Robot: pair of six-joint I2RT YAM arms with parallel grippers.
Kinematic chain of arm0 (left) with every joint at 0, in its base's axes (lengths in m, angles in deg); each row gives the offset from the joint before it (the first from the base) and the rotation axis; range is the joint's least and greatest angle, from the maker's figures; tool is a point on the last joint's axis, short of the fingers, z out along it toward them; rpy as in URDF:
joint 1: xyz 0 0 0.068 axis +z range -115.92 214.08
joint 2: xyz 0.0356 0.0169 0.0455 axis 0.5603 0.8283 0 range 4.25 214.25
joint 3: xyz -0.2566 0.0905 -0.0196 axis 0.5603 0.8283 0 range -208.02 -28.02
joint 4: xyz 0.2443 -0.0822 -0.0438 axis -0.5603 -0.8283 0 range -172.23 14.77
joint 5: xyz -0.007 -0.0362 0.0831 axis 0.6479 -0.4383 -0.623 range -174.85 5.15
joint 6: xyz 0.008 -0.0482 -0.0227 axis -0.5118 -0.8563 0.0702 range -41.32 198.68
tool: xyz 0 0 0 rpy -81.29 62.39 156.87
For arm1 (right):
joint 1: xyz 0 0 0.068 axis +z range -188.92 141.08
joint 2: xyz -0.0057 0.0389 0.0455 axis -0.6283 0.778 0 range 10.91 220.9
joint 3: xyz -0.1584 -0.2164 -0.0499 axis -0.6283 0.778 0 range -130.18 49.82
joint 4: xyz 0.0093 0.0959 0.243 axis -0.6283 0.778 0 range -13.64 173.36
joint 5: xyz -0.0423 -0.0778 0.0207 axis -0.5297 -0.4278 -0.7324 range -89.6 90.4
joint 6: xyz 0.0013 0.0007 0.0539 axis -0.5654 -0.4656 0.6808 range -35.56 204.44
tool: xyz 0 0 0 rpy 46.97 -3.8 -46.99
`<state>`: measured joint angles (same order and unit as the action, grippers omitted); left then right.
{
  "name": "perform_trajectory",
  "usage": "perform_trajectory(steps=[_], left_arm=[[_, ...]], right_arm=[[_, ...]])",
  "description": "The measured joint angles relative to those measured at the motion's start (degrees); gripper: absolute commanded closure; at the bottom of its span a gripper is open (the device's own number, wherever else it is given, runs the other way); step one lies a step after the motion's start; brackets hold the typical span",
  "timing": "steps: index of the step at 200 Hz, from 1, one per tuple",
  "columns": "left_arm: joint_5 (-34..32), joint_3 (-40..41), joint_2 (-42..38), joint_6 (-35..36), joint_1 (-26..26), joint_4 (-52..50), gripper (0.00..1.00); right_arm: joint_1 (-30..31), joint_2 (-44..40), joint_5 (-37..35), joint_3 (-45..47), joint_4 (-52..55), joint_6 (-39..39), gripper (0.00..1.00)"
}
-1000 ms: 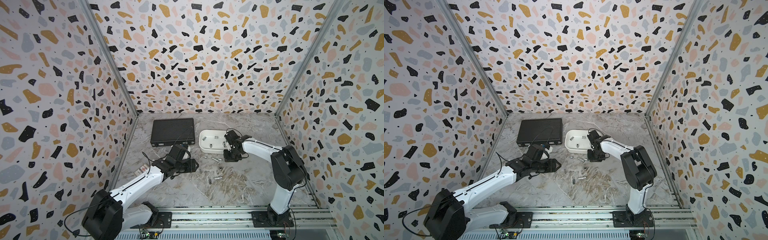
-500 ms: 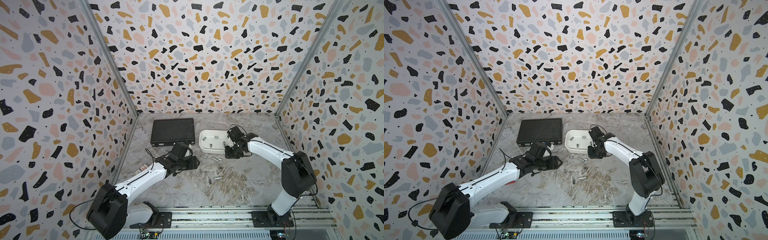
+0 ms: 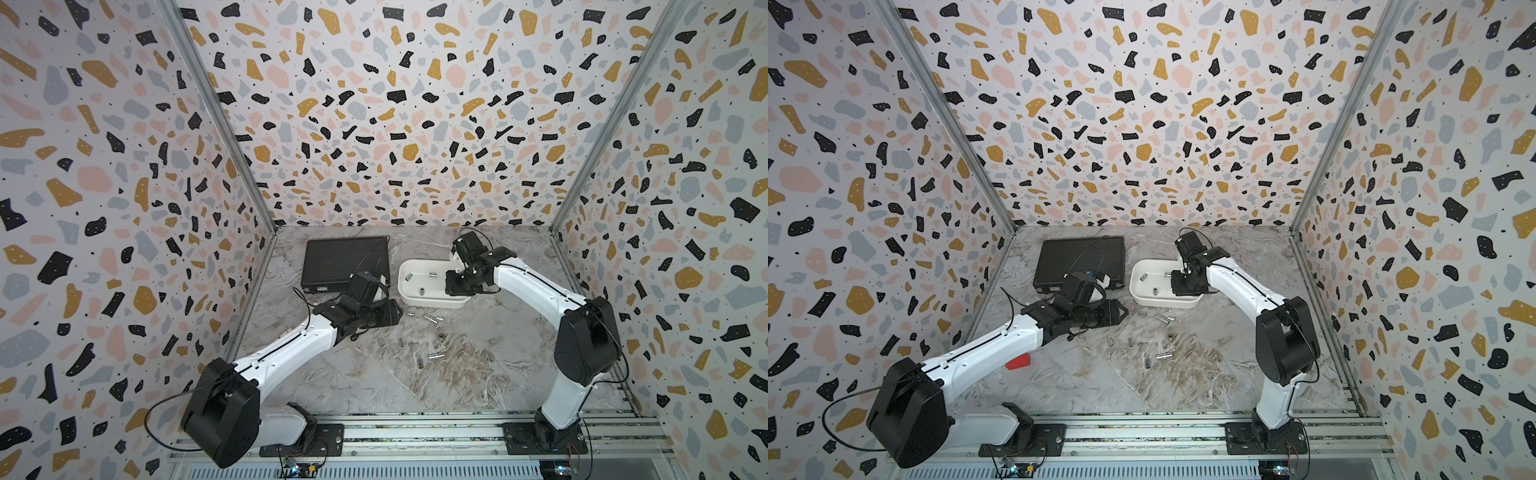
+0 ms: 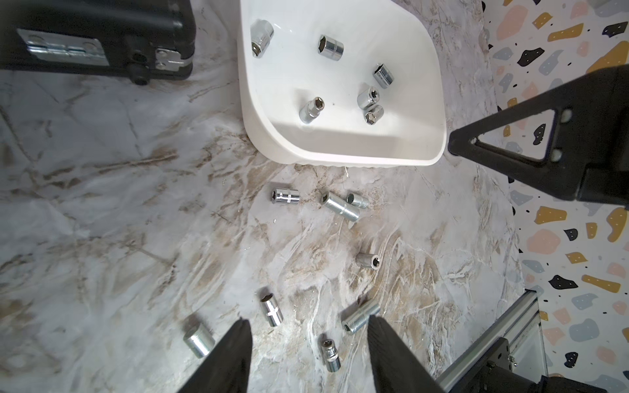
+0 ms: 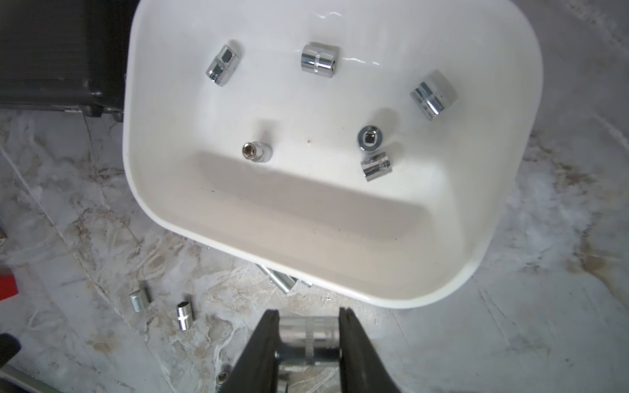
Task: Put the socket on the desktop into the storage box
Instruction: Pick up the socket head at the center of the board, then place the socket head in the storage box.
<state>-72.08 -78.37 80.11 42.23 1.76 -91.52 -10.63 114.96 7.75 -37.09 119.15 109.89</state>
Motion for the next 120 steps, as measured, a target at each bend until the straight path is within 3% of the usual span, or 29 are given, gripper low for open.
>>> perform_trajectory(steps=[120], left_arm=[[0.1, -1.2, 1.9, 0.6, 2.4, 1.9, 0.42]], right_arm=[[-4.9, 18.3, -1.0, -17.8, 2.7, 0.0, 0.69]])
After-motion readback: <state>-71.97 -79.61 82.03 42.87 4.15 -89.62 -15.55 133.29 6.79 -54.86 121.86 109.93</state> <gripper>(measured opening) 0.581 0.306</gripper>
